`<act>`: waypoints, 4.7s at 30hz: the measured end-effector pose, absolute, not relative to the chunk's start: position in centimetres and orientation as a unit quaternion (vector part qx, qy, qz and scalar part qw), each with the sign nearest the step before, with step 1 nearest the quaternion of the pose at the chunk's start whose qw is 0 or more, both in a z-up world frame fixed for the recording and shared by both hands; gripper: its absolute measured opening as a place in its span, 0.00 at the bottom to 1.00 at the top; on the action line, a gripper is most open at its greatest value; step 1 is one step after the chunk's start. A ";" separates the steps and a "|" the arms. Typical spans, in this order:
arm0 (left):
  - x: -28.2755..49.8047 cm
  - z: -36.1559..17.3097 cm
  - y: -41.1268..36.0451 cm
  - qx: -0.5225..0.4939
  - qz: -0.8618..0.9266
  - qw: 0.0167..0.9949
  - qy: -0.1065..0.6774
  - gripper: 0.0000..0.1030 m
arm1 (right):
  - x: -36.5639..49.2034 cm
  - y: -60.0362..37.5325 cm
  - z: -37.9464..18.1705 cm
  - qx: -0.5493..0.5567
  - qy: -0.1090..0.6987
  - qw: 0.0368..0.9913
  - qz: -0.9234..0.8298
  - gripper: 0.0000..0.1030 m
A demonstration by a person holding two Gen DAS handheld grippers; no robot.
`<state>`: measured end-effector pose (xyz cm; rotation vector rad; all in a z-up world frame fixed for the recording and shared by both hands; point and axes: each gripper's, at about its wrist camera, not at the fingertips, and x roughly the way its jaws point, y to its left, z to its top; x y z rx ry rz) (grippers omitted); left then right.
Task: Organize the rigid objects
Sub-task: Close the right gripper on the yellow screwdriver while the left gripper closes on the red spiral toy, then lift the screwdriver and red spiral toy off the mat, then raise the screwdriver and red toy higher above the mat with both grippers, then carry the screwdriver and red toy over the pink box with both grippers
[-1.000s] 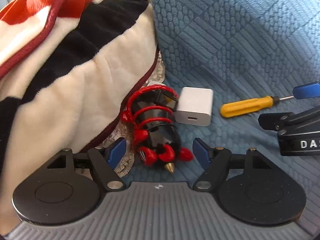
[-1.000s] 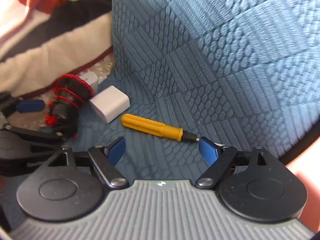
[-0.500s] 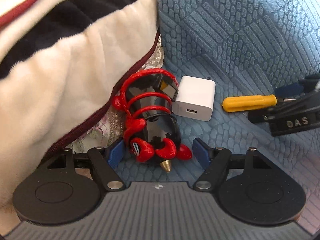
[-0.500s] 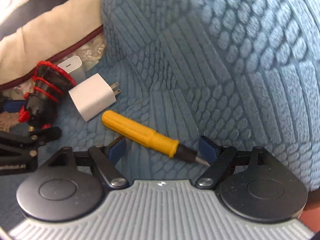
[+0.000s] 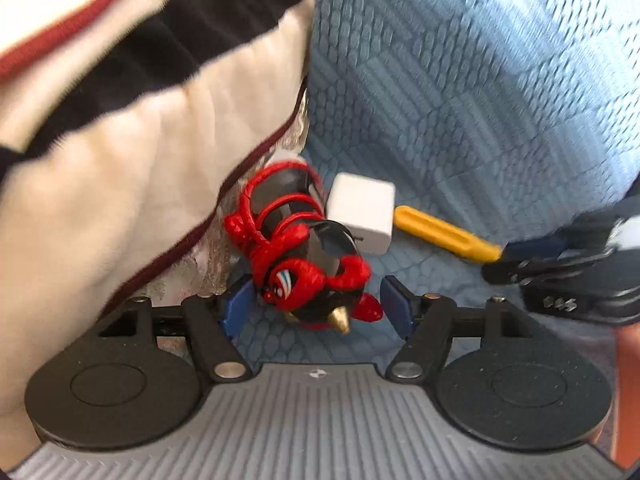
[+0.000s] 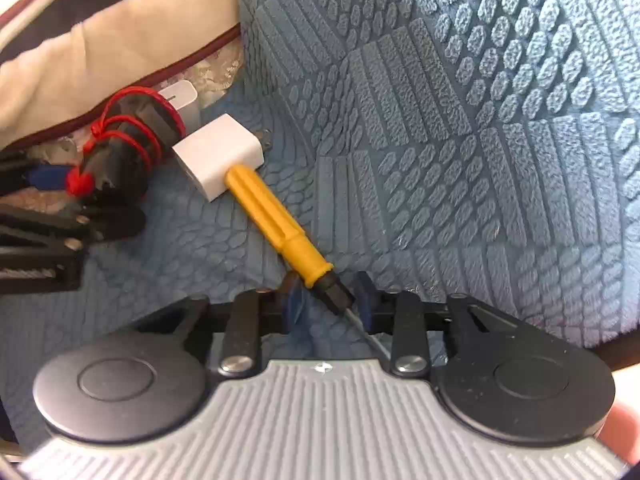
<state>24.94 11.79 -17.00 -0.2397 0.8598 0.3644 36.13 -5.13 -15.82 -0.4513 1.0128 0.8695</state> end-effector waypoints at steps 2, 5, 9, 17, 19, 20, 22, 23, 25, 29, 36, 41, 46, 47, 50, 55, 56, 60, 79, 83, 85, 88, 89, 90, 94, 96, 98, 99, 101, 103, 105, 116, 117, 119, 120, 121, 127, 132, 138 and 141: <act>24.2 -16.1 11.7 -0.125 0.170 0.889 0.406 0.62 | 35.8 -5.0 -15.7 -0.202 0.470 0.763 0.396 0.26; 23.6 -15.4 11.6 -0.144 0.153 0.889 0.407 0.61 | 35.1 -4.5 -15.5 -0.191 0.476 0.764 0.391 0.20; 22.7 -14.6 11.4 -0.159 0.139 0.890 0.403 0.60 | 33.4 -3.6 -14.8 -0.175 0.485 0.763 0.390 0.17; 20.8 -13.6 11.4 -0.198 0.113 0.890 0.395 0.59 | 31.1 -4.8 -14.1 -0.148 0.498 0.772 0.366 0.17; 20.3 -13.5 11.2 -0.209 0.104 0.888 0.396 0.59 | 30.6 -5.3 -13.6 -0.145 0.497 0.775 0.362 0.17; 20.1 -13.4 11.1 -0.213 0.100 0.888 0.396 0.59 | 30.4 -5.4 -13.4 -0.145 0.496 0.776 0.362 0.17; 19.6 -13.1 10.8 -0.212 0.093 0.890 0.393 0.59 | 29.8 -6.1 -12.9 -0.140 0.496 0.778 0.361 0.17; 19.4 -12.9 10.7 -0.212 0.090 0.891 0.391 0.59 | 29.5 -6.3 -12.8 -0.137 0.496 0.778 0.360 0.17; 18.9 -12.6 10.7 -0.217 0.087 0.891 0.389 0.59 | 28.8 -6.8 -12.5 -0.132 0.498 0.780 0.356 0.17; 18.2 -12.5 10.6 -0.228 0.082 0.887 0.392 0.59 | 27.4 -7.5 -11.9 -0.121 0.499 0.783 0.351 0.17; 17.6 -12.4 10.2 -0.241 0.067 0.881 0.401 0.59 | 25.1 -8.9 -11.1 -0.090 0.500 0.788 0.348 0.17; 18.0 -12.9 10.2 -0.248 0.071 0.873 0.414 0.59 | 25.3 -9.2 -11.1 -0.065 0.493 0.796 0.345 0.17; 18.5 -13.6 10.6 -0.259 0.075 0.867 0.420 0.59 | 25.6 -8.3 -12.1 -0.077 0.504 0.792 0.337 0.17; 18.6 -13.6 10.7 -0.261 0.074 0.866 0.420 0.59 | 25.5 -8.1 -12.3 -0.084 0.508 0.788 0.336 0.17; 19.0 -13.7 10.5 -0.253 0.072 0.866 0.425 0.60 | 25.2 -7.8 -13.1 -0.100 0.527 0.775 0.333 0.16; 19.5 -13.9 9.8 -0.241 0.058 0.862 0.442 0.74 | 24.3 -8.5 -13.7 -0.112 0.537 0.771 0.322 0.18; 19.6 -13.9 9.7 -0.238 0.055 0.861 0.446 0.75 | 24.4 -8.7 -13.5 -0.103 0.535 0.773 0.326 0.18; 19.7 -13.9 9.5 -0.232 0.055 0.860 0.451 0.75 | 25.2 -9.0 -13.4 -0.078 0.516 0.788 0.327 0.34; 20.1 -14.3 9.4 -0.208 0.062 0.859 0.464 0.75 | 25.0 -5.3 -16.3 -0.159 0.477 0.795 0.339 0.21; 20.0 -14.3 9.4 -0.209 0.056 0.859 0.465 0.75 | 25.1 -5.7 -16.2 -0.142 0.494 0.792 0.328 0.20; 19.9 -14.3 9.6 -0.213 0.046 0.857 0.467 0.75 | 25.3 -6.3 -16.1 -0.118 0.508 0.791 0.319 0.20; 20.0 -14.3 9.5 -0.206 0.047 0.858 0.469 0.75 | 25.1 -7.2 -15.4 -0.106 0.512 0.796 0.306 0.20; 20.0 -14.3 9.4 -0.203 0.049 0.858 0.470 0.75 | 25.0 -7.4 -15.1 -0.104 0.513 0.796 0.302 0.20; 20.0 -14.3 9.3 -0.201 0.050 0.858 0.470 0.75 | 24.8 -7.7 -14.7 -0.101 0.515 0.797 0.300 0.20; 20.0 -14.4 9.3 -0.203 0.051 0.859 0.467 0.75 | 24.3 -8.7 -13.7 -0.093 0.513 0.801 0.294 0.19; 20.1 -14.6 9.4 -0.204 0.055 0.859 0.466 0.75 | 24.1 -9.1 -13.6 -0.086 0.514 0.803 0.289 0.19; 20.1 -14.7 9.4 -0.204 0.059 0.859 0.466 0.75 | 23.7 -9.4 -13.5 -0.080 0.517 0.802 0.286 0.19; 20.1 -14.8 9.4 -0.204 0.060 0.858 0.467 0.75 | 23.6 -9.6 -13.6 -0.077 0.520 0.801 0.286 0.19; 20.1 -14.9 9.3 -0.203 0.056 0.858 0.468 0.74 | 23.0 -9.8 -13.7 -0.074 0.529 0.794 0.291 0.19; 20.0 -14.9 9.3 -0.198 0.057 0.860 0.466 0.71 | 22.4 -9.9 -13.7 -0.074 0.534 0.788 0.297 0.19; 19.9 -14.8 9.3 -0.198 0.061 0.863 0.460 0.70 | 21.9 -10.1 -13.5 -0.081 0.532 0.789 0.296 0.19; 18.0 -12.9 9.2 -0.224 0.036 0.880 0.416 0.66 | 19.7 -12.6 -12.4 -0.044 0.542 0.797 0.264 0.19; 17.8 -12.6 9.0 -0.225 0.032 0.882 0.413 0.66 | 19.7 -12.8 -12.0 -0.040 0.539 0.799 0.263 0.19; 17.3 -11.9 8.6 -0.226 0.026 0.884 0.408 0.66 | 19.7 -13.2 -11.1 -0.034 0.530 0.805 0.264 0.19; 17.0 -11.6 8.4 -0.229 0.021 0.886 0.404 0.66 | 19.7 -13.3 -10.6 -0.033 0.525 0.808 0.264 0.19; 16.7 -11.2 8.2 -0.235 0.015 0.885 0.401 0.66 | 19.7 -13.5 -10.1 -0.032 0.520 0.812 0.264 0.19; 16.0 -8.1 6.9 -0.229 -0.008 0.900 0.371 0.66 | 20.0 -14.2 -6.6 -0.034 0.490 0.828 0.269 0.19; 16.3 -5.8 5.5 -0.216 -0.020 0.909 0.356 0.66 | 20.5 -15.0 -3.8 -0.043 0.465 0.841 0.271 0.19; 17.6 -3.4 3.7 -0.210 -0.036 0.916 0.341 0.66 | 21.3 -16.5 -0.9 -0.049 0.442 0.856 0.264 0.19; 18.4 -2.0 2.4 -0.202 -0.046 0.921 0.330 0.66 | 21.7 -17.5 1.0 -0.052 0.424 0.867 0.258 0.19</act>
